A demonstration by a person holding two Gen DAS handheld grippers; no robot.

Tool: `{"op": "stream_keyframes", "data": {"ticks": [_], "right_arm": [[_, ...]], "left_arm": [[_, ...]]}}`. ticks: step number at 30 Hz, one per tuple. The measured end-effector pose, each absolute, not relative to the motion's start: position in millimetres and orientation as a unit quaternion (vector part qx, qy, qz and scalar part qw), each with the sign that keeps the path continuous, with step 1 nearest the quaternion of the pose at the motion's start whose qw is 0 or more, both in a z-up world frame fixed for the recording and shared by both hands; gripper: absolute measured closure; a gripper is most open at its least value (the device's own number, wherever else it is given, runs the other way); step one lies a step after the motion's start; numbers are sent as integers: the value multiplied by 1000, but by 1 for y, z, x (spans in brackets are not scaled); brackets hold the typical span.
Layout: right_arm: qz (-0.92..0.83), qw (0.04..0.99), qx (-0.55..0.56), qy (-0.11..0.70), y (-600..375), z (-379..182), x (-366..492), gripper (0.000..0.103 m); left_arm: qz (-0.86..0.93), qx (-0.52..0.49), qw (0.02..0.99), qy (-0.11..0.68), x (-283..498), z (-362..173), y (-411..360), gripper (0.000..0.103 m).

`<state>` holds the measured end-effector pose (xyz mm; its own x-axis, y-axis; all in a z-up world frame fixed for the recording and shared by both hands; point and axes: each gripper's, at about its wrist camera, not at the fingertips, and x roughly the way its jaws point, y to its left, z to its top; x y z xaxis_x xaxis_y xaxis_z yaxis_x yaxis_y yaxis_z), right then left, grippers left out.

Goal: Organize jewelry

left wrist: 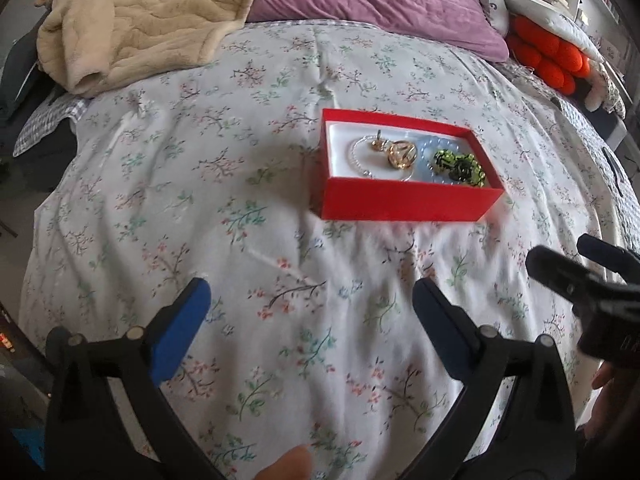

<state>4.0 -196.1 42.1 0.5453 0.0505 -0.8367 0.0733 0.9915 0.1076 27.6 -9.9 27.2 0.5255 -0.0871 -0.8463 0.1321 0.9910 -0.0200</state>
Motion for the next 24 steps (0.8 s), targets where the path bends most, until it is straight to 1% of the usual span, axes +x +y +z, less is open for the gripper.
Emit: {"op": "stream_keyframes", "data": {"ticks": [7,24], "right_arm": [[-9,877,40,479,-186,43,-3,0],[-19,874,33,485,-186,39,-1,0]], "left_arm": [[-64,24,871,486,20,28,-9,2],[-67,26,870,487,20,25,-14,2]]}}
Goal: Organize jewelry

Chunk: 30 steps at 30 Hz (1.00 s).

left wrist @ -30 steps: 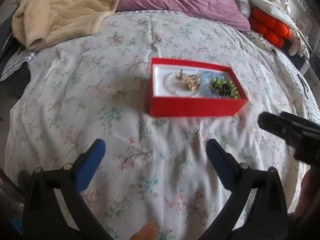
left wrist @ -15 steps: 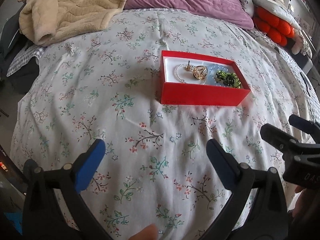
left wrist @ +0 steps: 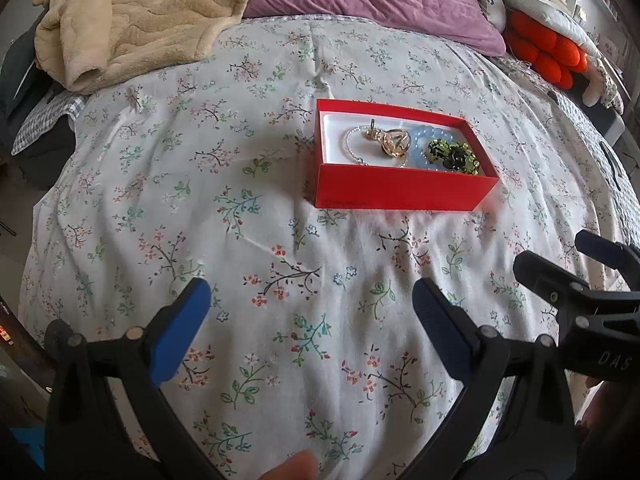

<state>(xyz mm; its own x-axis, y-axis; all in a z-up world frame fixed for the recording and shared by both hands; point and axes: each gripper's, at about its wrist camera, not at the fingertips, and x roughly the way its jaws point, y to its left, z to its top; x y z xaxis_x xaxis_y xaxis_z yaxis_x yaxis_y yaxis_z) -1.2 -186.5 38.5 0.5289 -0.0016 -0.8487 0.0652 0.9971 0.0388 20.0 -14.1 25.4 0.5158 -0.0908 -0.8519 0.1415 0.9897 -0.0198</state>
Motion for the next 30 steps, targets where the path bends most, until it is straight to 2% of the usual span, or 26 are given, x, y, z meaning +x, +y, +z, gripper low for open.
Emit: {"op": "stream_keyframes", "data": {"ticks": [30], "right_arm": [[-26,874,39,484,-189,37,0,0]], "left_arm": [[-50,28,874,483,21,26,-11,2]]}}
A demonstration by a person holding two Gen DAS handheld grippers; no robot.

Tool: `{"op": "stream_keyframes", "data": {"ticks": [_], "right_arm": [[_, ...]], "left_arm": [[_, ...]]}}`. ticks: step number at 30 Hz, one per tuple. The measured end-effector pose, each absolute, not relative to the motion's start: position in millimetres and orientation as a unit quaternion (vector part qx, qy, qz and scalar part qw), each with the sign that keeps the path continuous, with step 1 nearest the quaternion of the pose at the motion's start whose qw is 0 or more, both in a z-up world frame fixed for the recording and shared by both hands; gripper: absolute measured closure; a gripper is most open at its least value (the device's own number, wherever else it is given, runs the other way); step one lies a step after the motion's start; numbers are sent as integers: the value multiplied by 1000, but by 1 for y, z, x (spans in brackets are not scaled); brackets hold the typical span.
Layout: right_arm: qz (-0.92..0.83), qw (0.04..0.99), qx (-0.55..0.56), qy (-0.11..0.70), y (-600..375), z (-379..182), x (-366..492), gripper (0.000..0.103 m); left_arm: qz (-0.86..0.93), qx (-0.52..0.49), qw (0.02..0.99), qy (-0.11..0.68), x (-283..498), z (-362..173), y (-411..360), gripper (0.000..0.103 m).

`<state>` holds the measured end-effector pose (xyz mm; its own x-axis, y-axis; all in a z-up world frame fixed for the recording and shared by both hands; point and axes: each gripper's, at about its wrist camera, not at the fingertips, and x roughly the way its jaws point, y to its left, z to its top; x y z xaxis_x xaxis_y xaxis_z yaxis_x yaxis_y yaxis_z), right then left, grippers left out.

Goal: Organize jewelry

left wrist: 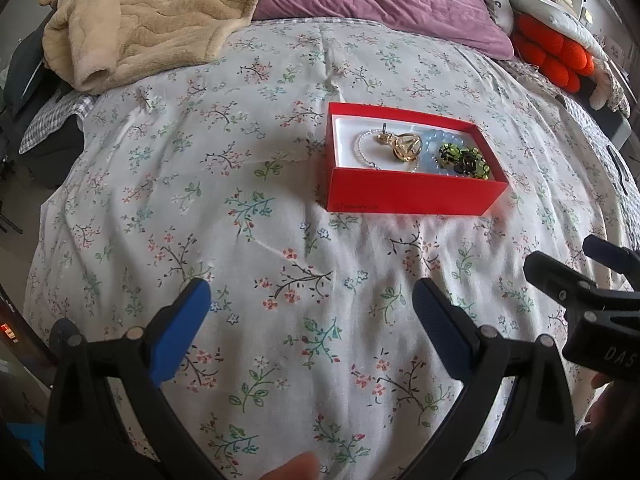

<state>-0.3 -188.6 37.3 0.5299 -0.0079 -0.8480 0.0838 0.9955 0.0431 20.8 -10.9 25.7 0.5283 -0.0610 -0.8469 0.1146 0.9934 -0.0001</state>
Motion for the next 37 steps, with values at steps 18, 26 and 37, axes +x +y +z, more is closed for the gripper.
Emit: {"op": "stream_keyframes", "data": {"ticks": [18,26,37], "right_arm": [[-28,874,42,483,-190,38,0,0],[-29,874,41,484,-190,38,0,0],[-29,874,41,484,-190,36,0,0]], "left_arm": [[-50,30,874,483,20,26,-11,2],[-49,30,873,484,20,25,-11,2],[-48,35,873,484,19,24,-12,2]]}}
